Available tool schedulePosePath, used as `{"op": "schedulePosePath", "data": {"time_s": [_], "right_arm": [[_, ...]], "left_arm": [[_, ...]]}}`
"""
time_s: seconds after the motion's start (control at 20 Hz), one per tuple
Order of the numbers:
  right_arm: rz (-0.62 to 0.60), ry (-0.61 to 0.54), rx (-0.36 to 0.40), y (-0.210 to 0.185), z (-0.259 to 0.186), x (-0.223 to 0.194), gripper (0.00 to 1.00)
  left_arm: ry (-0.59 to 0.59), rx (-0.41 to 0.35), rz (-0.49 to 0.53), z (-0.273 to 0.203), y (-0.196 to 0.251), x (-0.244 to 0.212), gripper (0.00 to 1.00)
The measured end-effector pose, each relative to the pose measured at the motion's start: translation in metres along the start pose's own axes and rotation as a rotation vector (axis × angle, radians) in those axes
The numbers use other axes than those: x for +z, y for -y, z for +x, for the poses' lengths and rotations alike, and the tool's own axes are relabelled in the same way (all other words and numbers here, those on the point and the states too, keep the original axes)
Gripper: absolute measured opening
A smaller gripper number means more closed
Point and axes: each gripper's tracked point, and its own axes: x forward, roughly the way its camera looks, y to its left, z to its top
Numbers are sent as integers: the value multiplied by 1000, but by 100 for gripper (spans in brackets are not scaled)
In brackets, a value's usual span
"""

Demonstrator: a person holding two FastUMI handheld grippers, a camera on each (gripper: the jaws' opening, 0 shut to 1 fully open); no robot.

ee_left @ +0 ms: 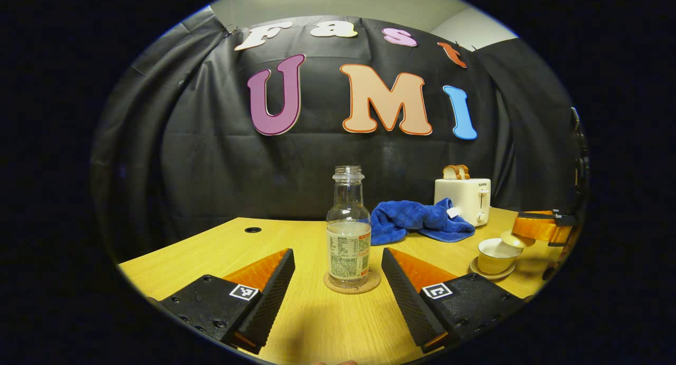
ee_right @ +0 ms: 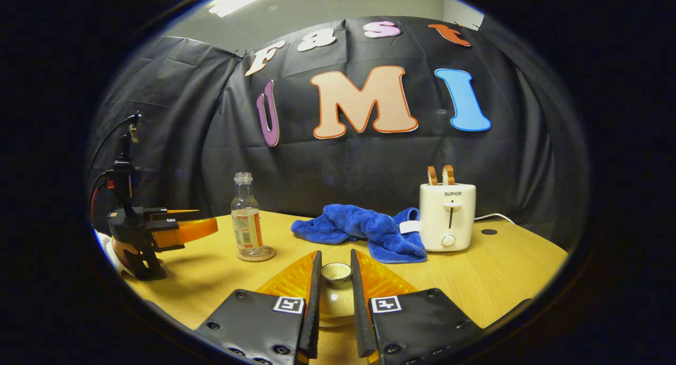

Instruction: Open the teacup lid with one hand, grasp the water bottle and pour water into the teacup with the other hand; after pouring, place the water bottle on the coaster and then close the teacup lid.

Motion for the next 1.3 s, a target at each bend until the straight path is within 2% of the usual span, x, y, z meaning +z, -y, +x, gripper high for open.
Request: {"op": "schedulePosePath", "data": {"time_s": [0.3, 0.55, 0.75, 1.05, 1.1, 1.15, 1.25, 1.3], "right_arm": [[-13, -90, 39, -12, 18, -14, 32], [-9, -132, 35, -12, 20, -20, 32], [-11, -137, 19, -12, 20, -20, 36], [-7, -95, -29, -2, 14, -13, 73], [-3, -72, -46, 0, 11, -10, 85], [0, -42, -62, 3, 8, -5, 82], [-2, 31, -88, 5, 0, 8, 82], [-2, 19, -98, 7, -2, 3, 82]], "left_arm": [[-4, -7, 0, -2, 1, 0, 96], [-5, -7, 0, -2, 0, 0, 96], [-5, -7, 0, -2, 0, 0, 96], [-5, -6, 0, -2, 0, 0, 96], [-5, -4, 0, -2, 0, 0, 96], [-5, -3, 0, -2, 0, 1, 96], [-6, 0, 0, -3, -1, 0, 96], [-6, 2, 0, -3, -1, 1, 96]]}}
